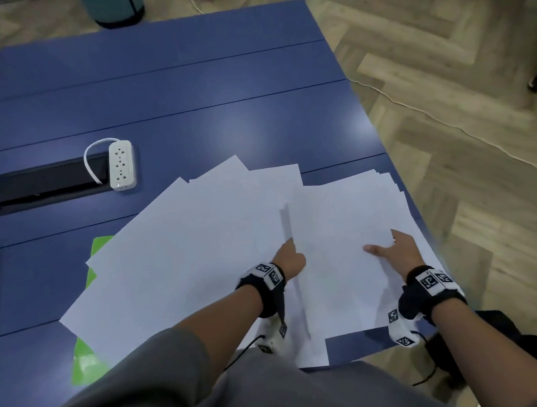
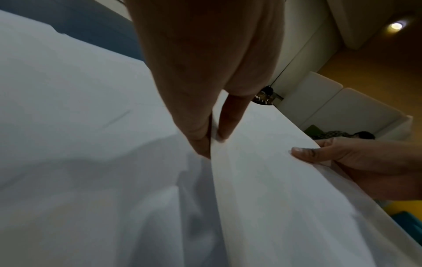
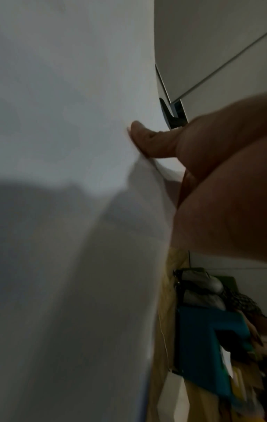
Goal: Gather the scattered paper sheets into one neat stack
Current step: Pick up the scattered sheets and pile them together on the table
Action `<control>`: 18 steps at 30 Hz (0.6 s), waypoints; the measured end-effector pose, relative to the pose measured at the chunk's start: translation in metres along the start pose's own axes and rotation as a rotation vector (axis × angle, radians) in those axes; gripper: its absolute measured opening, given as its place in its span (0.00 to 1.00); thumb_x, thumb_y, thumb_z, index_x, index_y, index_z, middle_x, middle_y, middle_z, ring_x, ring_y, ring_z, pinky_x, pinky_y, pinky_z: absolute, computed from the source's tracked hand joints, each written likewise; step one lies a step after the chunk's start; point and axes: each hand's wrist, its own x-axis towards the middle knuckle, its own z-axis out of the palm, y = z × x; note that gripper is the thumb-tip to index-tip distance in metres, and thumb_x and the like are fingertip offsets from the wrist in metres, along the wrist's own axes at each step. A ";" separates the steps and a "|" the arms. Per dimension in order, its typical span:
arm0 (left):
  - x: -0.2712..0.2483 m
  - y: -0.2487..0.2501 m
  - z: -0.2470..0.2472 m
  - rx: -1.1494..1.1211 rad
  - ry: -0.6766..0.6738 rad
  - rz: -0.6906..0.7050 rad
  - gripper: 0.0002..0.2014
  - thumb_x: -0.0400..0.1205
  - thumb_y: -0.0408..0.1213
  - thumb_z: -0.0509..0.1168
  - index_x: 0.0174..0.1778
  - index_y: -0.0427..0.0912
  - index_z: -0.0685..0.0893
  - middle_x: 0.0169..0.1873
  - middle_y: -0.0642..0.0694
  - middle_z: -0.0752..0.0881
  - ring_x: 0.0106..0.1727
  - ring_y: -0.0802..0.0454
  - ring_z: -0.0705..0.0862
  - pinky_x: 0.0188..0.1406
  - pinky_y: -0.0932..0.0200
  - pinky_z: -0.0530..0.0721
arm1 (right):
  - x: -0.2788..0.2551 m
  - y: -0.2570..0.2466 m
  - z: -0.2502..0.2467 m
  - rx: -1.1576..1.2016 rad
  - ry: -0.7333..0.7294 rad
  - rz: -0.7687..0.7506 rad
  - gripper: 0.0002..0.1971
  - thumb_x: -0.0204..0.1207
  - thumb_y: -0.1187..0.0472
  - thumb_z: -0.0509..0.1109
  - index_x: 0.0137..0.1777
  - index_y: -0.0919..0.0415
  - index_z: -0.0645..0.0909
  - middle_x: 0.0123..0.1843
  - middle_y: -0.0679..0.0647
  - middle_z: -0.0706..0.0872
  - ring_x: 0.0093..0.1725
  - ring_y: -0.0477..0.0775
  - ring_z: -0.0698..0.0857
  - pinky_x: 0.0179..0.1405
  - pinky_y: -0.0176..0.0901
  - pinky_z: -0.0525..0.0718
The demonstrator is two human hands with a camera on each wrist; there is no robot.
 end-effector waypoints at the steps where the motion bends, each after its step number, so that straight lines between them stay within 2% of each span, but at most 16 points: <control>1: 0.013 -0.001 0.010 -0.009 -0.021 -0.041 0.32 0.68 0.37 0.59 0.72 0.37 0.69 0.70 0.36 0.77 0.69 0.38 0.77 0.70 0.38 0.77 | 0.005 0.004 -0.008 -0.026 0.021 -0.006 0.16 0.68 0.63 0.81 0.52 0.65 0.82 0.50 0.57 0.87 0.50 0.58 0.84 0.51 0.44 0.78; 3: 0.006 0.025 0.023 0.007 -0.035 -0.051 0.16 0.76 0.31 0.59 0.59 0.33 0.72 0.58 0.37 0.79 0.61 0.39 0.80 0.63 0.41 0.81 | 0.015 0.012 -0.023 -0.107 0.060 0.000 0.14 0.72 0.64 0.77 0.56 0.68 0.82 0.54 0.60 0.87 0.53 0.59 0.84 0.51 0.44 0.76; 5: -0.003 0.050 0.033 0.057 -0.021 -0.022 0.05 0.79 0.26 0.57 0.48 0.38 0.74 0.48 0.37 0.79 0.53 0.39 0.81 0.50 0.50 0.83 | 0.025 0.020 -0.034 -0.197 0.080 0.031 0.14 0.76 0.68 0.72 0.60 0.70 0.81 0.59 0.65 0.86 0.59 0.63 0.84 0.52 0.41 0.73; 7: 0.003 0.060 0.042 0.105 -0.011 -0.010 0.08 0.78 0.27 0.58 0.36 0.42 0.70 0.37 0.43 0.77 0.43 0.42 0.80 0.38 0.53 0.79 | 0.033 0.026 -0.042 -0.251 0.094 0.055 0.15 0.76 0.73 0.69 0.63 0.73 0.79 0.62 0.67 0.84 0.61 0.65 0.82 0.53 0.42 0.73; 9: 0.011 0.064 0.050 0.082 0.008 -0.026 0.10 0.76 0.27 0.59 0.33 0.43 0.68 0.33 0.44 0.78 0.38 0.42 0.82 0.36 0.50 0.84 | 0.040 0.029 -0.047 -0.312 0.108 0.055 0.17 0.75 0.75 0.67 0.64 0.73 0.78 0.62 0.70 0.83 0.61 0.68 0.82 0.56 0.48 0.76; 11: 0.016 0.068 0.057 0.087 0.040 -0.031 0.10 0.75 0.26 0.60 0.33 0.44 0.69 0.34 0.41 0.81 0.40 0.38 0.87 0.46 0.43 0.89 | 0.046 0.030 -0.050 -0.359 0.121 0.048 0.18 0.74 0.76 0.66 0.65 0.72 0.77 0.61 0.70 0.83 0.60 0.69 0.81 0.59 0.51 0.76; 14: 0.019 0.068 0.063 0.109 0.071 0.001 0.10 0.77 0.29 0.64 0.35 0.43 0.70 0.41 0.39 0.82 0.46 0.36 0.88 0.50 0.42 0.88 | 0.055 0.033 -0.050 -0.348 0.123 0.065 0.20 0.74 0.76 0.64 0.67 0.70 0.74 0.60 0.69 0.83 0.59 0.69 0.81 0.57 0.49 0.76; 16: 0.021 0.067 0.063 0.115 0.089 0.039 0.09 0.77 0.32 0.67 0.46 0.40 0.71 0.44 0.40 0.81 0.47 0.38 0.85 0.51 0.45 0.86 | 0.060 0.037 -0.047 -0.318 0.130 0.090 0.23 0.73 0.75 0.64 0.69 0.67 0.71 0.59 0.68 0.83 0.59 0.68 0.82 0.57 0.51 0.77; 18: 0.021 0.066 0.063 0.112 0.120 0.089 0.21 0.78 0.31 0.67 0.64 0.37 0.67 0.46 0.40 0.78 0.46 0.43 0.80 0.48 0.50 0.83 | 0.064 0.043 -0.044 -0.299 0.147 0.122 0.26 0.71 0.73 0.68 0.70 0.64 0.69 0.60 0.66 0.83 0.60 0.67 0.82 0.59 0.54 0.79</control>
